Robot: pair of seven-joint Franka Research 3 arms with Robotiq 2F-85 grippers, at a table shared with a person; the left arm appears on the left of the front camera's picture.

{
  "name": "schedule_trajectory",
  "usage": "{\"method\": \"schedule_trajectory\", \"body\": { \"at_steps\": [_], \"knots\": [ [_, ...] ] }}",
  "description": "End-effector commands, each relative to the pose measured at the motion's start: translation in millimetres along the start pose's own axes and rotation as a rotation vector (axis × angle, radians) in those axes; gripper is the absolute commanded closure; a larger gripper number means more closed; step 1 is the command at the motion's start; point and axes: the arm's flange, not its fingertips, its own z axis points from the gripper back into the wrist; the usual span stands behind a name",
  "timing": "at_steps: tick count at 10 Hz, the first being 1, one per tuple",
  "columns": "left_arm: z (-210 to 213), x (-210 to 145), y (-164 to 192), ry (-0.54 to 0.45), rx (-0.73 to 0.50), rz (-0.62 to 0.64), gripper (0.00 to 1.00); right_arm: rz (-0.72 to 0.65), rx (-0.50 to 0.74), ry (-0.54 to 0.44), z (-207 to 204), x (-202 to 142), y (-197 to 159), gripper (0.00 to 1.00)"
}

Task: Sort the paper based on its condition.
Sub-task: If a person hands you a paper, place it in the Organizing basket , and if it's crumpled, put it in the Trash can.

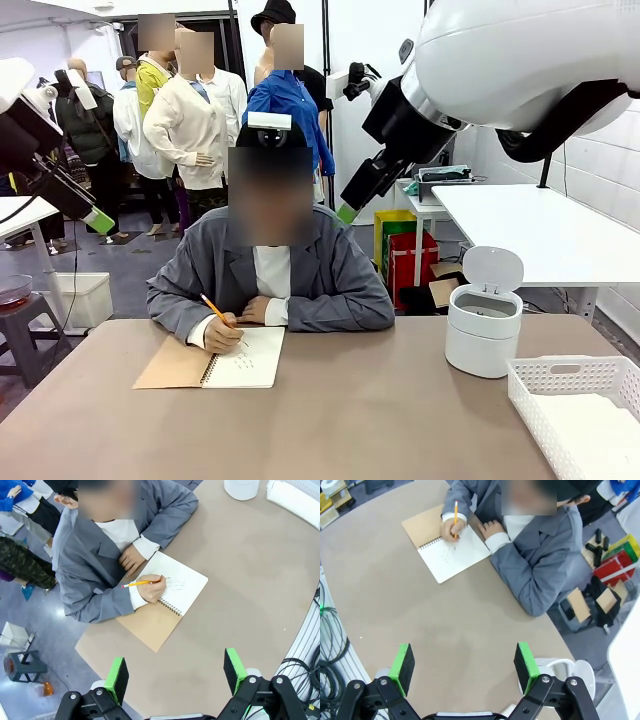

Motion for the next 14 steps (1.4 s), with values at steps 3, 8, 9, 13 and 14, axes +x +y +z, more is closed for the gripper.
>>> {"method": "schedule_trajectory", "body": {
  "at_steps": [3, 8, 9, 13, 14],
  "knots": [
    [-0.9, -1.9, -5.5, -0.007, 0.034, 0.014, 0.0, 0.021, 0.02, -0.013, 5.6, -5.5, -6.4, 0.0],
    [4.8, -3.0, -4.4, -0.027, 0.044, 0.019, 0.0, 0.032, 0.01, -0.03, 9.0, -4.2, -5.0, 0.0],
    [4.9, -2.6, -4.0, -0.033, 0.041, 0.024, 0.0, 0.031, 0.009, -0.036, 9.6, -3.7, -5.1, 0.0],
    [7.2, -0.7, -0.8, -0.021, 0.025, 0.003, 0.0, 0.029, -0.008, -0.022, 10.4, -0.1, -2.6, 0.0],
    [7.6, -0.2, -1.5, -0.025, 0.023, 0.001, 0.0, 0.029, 0.0, -0.041, 10.6, -2.4, -4.3, 0.0]
  ]
}}
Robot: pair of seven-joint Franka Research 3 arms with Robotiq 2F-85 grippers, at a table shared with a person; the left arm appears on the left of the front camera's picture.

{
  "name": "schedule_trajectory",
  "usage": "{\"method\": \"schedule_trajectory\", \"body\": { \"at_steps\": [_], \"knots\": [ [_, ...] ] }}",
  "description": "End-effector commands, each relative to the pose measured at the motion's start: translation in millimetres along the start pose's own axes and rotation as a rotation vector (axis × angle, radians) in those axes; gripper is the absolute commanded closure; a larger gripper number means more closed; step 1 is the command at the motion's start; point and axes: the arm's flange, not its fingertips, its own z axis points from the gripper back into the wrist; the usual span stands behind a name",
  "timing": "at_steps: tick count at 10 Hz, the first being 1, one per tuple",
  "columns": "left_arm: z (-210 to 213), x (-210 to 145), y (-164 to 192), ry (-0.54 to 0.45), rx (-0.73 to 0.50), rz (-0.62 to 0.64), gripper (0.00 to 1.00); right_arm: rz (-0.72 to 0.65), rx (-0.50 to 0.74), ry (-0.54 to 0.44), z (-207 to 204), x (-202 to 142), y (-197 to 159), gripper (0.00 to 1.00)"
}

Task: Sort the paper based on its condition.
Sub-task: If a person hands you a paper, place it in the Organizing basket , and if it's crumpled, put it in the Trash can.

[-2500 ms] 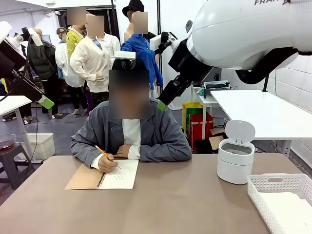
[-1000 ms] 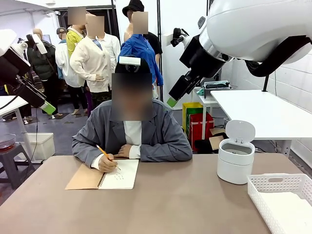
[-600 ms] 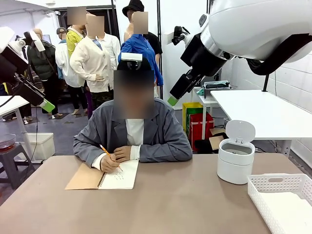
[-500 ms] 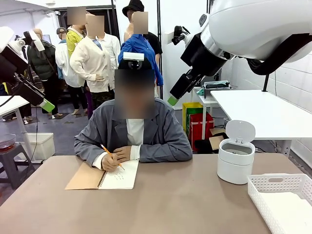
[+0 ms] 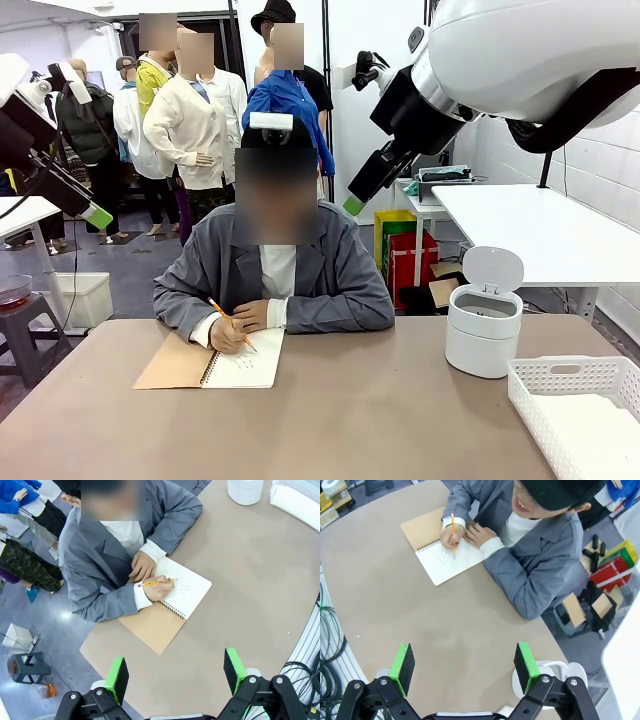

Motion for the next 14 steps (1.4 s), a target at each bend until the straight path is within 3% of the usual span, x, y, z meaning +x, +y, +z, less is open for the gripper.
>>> {"method": "schedule_trajectory", "body": {
  "at_steps": [1, 7, 14],
  "knots": [
    [-1.0, 0.9, 0.2, -0.02, -0.009, 0.017, 0.0, -0.002, 0.035, -0.028, 1.3, -4.8, -0.7, 0.0],
    [-4.3, -1.2, 8.3, -0.092, -0.062, 0.048, 0.0, -0.005, 0.056, -0.051, 1.0, -15.5, -10.3, 0.0],
    [-15.3, -2.2, 16.7, -0.048, -0.053, 0.034, 0.0, -0.06, 0.051, -0.037, -3.8, -23.3, -27.5, 0.0]
  ]
}}
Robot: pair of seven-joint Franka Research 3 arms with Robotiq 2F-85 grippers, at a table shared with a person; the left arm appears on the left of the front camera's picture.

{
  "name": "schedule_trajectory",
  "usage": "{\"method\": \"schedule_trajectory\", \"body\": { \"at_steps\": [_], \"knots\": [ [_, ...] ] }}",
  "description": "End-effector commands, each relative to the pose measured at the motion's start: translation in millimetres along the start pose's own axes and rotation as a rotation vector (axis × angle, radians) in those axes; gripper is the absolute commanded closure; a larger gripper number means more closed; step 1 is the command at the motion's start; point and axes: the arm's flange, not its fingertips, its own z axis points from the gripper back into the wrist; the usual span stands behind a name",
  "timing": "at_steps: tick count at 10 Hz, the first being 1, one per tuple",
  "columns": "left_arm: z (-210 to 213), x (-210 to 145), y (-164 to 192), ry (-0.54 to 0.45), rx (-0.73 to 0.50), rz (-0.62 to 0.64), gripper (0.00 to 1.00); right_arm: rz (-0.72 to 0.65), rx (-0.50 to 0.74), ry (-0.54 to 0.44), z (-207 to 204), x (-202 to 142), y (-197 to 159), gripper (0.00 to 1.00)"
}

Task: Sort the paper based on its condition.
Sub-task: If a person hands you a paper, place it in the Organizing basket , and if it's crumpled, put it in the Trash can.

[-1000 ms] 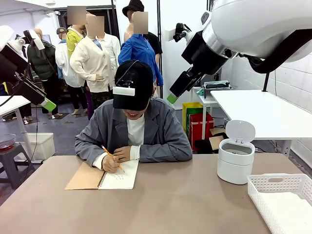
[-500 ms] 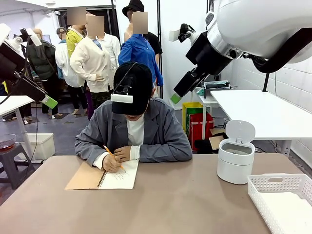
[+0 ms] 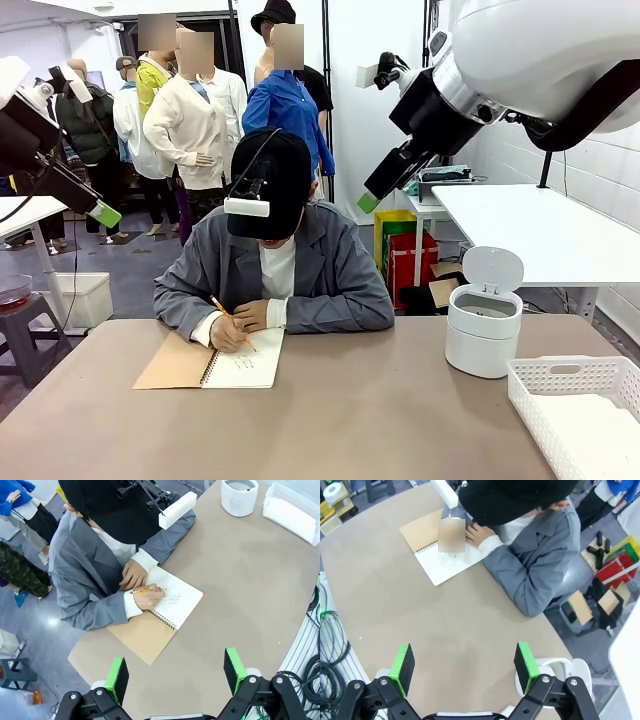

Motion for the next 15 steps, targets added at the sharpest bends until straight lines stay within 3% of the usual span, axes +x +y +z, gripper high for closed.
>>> {"method": "schedule_trajectory", "body": {
  "at_steps": [1, 15],
  "knots": [
    [-5.5, 1.0, 7.4, 0.023, 0.011, -0.01, 0.0, -0.009, 0.031, -0.022, -6.5, -8.7, -5.5, 0.0],
    [0.0, 0.0, 0.0, 0.0, 0.0, 0.0, 0.0, 0.0, 0.0, 0.0, 0.0, 0.0, 0.0, 0.0]
  ]
}}
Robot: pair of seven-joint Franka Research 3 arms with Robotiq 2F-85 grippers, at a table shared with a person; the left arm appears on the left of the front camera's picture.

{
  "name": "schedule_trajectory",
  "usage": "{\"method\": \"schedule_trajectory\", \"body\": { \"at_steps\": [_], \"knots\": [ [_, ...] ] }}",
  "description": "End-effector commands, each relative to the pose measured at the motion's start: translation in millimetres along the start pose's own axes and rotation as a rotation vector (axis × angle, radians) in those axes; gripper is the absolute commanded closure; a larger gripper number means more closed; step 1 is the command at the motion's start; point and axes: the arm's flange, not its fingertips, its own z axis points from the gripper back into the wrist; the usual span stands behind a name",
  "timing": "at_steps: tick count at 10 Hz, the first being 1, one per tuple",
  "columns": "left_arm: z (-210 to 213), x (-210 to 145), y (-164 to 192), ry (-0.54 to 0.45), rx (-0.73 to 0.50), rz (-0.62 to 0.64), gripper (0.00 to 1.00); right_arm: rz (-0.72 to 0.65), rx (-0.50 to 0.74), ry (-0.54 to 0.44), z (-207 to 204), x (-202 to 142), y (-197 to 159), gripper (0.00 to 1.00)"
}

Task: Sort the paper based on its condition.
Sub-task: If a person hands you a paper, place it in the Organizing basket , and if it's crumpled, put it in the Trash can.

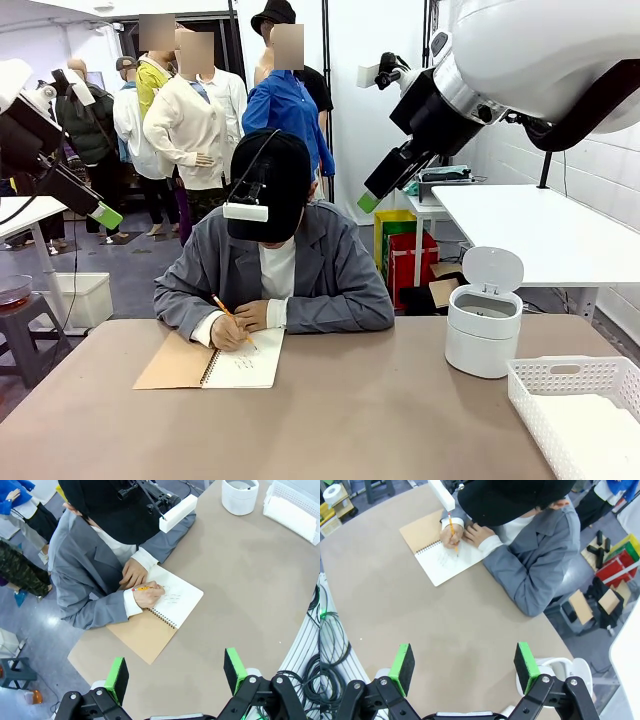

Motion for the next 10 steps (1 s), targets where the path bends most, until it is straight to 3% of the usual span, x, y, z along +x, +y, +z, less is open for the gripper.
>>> {"method": "schedule_trajectory", "body": {
  "at_steps": [1, 10],
  "knots": [
    [1.5, -0.2, -0.5, -0.005, -0.001, 0.001, 0.0, 0.003, 0.0, 0.002, -0.3, -0.7, -1.1, 0.0],
    [1.5, -0.2, -0.5, -0.005, -0.001, 0.001, 0.0, 0.003, 0.0, 0.002, -0.3, -0.7, -1.1, 0.0]
  ]
}}
